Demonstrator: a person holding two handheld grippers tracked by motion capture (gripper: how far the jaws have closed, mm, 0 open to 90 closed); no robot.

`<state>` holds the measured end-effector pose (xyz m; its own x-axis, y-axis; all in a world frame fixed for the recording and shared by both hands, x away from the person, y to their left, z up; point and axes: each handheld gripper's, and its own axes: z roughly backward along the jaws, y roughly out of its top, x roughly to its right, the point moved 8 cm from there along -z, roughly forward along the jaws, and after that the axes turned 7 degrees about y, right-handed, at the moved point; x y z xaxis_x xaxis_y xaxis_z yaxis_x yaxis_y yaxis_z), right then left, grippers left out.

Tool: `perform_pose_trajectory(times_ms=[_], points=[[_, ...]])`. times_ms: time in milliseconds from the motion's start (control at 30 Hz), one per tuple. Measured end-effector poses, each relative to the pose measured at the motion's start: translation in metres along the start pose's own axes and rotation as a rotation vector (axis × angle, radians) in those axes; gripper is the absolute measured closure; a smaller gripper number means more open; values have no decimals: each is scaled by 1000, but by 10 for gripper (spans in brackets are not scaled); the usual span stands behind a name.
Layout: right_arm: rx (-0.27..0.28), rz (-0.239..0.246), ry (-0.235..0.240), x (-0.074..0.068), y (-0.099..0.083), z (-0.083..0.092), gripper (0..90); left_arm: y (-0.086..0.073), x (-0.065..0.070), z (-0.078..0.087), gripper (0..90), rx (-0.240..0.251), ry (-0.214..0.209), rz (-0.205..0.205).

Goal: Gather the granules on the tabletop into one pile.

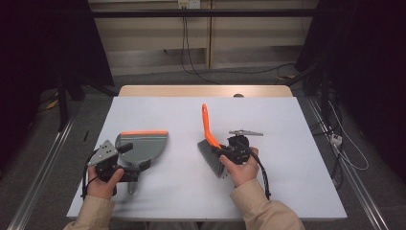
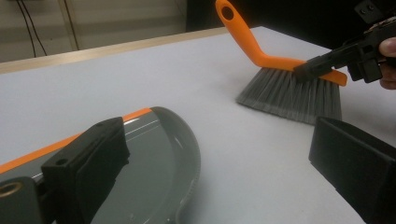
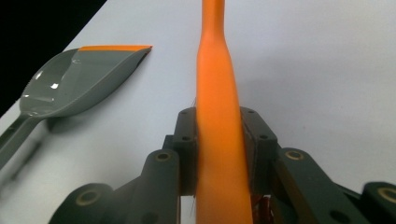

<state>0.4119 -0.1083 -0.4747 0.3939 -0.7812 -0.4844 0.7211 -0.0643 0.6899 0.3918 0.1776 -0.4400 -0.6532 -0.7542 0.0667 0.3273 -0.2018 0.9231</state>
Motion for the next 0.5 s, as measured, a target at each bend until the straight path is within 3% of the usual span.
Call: perform_pose_trajectory(times_ms=[133,233,367,500], points=[[15,-37,54,-3,6,6,713,0,1,0,43,2,-1,1],[47,-9,77,-8,19,10,713,0,0,-1,43,-1,-1,0],[71,84,88,-5,38,11,713,-1,0,-1,42,-1,-2,4],[61,223,75,9,51,4,713,0,-3,0,43,0,3,9]])
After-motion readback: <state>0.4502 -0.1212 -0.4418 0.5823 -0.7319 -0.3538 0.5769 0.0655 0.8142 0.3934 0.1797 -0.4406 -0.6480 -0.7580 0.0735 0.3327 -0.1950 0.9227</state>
